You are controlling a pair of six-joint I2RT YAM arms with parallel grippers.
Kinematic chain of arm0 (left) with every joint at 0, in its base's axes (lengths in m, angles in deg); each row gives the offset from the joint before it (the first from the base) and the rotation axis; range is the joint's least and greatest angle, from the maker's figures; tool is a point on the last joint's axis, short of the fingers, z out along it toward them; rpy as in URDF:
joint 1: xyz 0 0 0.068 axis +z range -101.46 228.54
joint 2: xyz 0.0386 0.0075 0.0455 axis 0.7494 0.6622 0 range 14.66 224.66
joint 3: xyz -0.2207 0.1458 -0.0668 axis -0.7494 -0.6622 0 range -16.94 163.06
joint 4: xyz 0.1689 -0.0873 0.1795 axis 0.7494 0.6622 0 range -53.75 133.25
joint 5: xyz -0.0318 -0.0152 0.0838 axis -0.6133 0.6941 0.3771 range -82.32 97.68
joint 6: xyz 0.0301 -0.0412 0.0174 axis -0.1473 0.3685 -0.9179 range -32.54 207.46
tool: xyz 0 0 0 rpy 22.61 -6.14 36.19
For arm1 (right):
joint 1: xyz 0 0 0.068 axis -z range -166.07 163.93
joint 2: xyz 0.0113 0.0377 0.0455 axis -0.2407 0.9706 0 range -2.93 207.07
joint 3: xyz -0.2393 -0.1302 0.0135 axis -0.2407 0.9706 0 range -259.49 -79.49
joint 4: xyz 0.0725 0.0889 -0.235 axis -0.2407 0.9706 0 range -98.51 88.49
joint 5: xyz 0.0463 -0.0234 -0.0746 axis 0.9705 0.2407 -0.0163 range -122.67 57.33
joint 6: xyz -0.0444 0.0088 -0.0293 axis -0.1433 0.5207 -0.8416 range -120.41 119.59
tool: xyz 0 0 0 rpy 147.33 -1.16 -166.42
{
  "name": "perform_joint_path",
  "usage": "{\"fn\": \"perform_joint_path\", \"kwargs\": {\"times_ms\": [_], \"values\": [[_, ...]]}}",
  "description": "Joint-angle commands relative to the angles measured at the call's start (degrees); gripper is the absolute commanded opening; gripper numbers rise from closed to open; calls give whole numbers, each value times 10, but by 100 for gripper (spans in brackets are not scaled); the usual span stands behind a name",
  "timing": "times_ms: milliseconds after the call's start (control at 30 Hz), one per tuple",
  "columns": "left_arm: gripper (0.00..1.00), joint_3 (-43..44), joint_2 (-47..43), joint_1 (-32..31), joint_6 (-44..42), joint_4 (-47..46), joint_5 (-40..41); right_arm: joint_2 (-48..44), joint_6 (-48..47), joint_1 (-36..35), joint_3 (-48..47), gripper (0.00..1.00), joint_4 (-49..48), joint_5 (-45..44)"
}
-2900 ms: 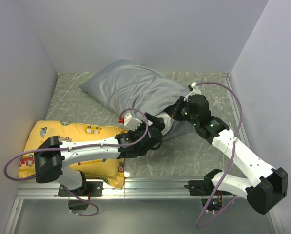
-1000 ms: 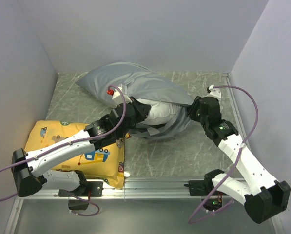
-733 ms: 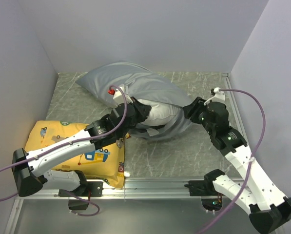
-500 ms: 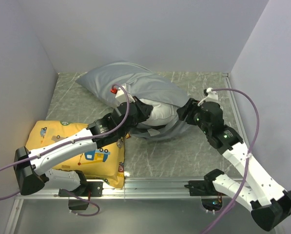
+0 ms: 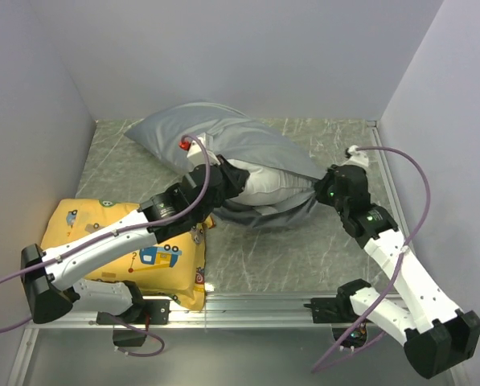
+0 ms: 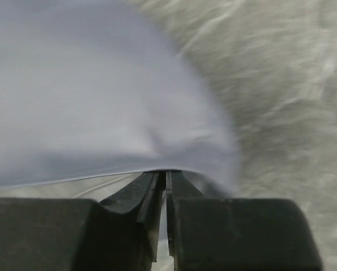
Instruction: Remove the pillowcase from the pillow
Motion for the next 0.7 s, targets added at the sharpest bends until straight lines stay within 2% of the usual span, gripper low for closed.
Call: {"fn": "perform_joint_path", "kwargs": {"times_ms": [0, 133, 267, 400, 467, 600, 633, 667], "values": [[1, 56, -56, 12, -29, -57, 10, -32, -16, 62, 17, 8, -6, -3], [1, 69, -75, 31, -31, -46, -16, -38, -13, 115, 40, 5, -28, 23], [0, 86, -93, 38, -39, -31, -63, -1, -1, 151, 45, 4, -62, 51], [1, 118, -97, 44, -59, 17, -128, 45, 13, 177, 35, 4, -137, 169], [0, 127, -101, 48, -63, 38, -173, 78, 12, 182, 26, 2, -204, 233], [1, 135, -127, 55, -69, 60, -214, 133, 35, 192, 40, 0, -395, 400], [0, 137, -132, 59, -72, 61, -225, 158, 44, 193, 47, 0, -431, 470], [1, 141, -133, 62, -75, 61, -260, 171, 78, 193, 52, 0, -474, 511]]}}
